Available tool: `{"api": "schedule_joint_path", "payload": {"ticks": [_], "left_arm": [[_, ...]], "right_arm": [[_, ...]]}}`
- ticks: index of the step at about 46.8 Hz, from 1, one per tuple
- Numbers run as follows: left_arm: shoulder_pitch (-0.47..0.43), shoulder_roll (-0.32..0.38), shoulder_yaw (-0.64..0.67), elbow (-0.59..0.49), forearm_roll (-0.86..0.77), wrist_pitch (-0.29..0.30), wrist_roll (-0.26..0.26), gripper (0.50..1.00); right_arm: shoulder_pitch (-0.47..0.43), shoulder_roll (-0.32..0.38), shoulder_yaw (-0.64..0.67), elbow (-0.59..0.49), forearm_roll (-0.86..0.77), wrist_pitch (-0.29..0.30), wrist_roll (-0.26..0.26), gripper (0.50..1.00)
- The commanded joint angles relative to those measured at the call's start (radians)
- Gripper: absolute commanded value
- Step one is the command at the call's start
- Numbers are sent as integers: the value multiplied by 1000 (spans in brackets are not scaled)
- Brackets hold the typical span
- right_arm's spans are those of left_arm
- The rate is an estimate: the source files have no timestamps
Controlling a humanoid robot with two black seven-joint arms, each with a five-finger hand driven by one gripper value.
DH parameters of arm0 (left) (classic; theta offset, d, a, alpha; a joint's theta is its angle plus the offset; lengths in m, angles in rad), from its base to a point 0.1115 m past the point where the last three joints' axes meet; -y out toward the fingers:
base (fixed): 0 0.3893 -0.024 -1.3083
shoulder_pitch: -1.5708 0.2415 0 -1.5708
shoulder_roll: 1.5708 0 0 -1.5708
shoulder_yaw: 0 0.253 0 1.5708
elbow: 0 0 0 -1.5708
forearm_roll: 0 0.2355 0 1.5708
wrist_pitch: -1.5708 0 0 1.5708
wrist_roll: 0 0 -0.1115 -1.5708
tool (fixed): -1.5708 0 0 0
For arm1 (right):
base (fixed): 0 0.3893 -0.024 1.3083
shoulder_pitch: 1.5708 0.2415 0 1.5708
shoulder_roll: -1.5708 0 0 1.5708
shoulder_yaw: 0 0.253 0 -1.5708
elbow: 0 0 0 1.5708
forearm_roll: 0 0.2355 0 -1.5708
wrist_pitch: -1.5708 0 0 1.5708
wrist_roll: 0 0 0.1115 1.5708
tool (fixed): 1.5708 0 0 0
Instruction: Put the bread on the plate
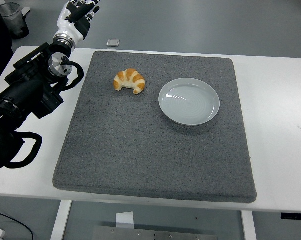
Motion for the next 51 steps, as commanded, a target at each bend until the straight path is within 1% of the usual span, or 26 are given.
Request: {"api": "schedule_joint_path", "payload": {"ticks": [1,21,27,51], "left_arm": [[3,0,2,-1,5,-2,-1,1000],[-9,3,15,2,12,-2,7,1000],[-4,4,15,-1,12,-15,8,1000],[-4,4,15,-6,12,-8,8,1000]], "right_arm": [[0,0,0,0,0,0,0,932],[0,0,0,0,0,0,0,932],[0,0,0,0,0,0,0,932],[0,0,0,0,0,0,0,932]]}}
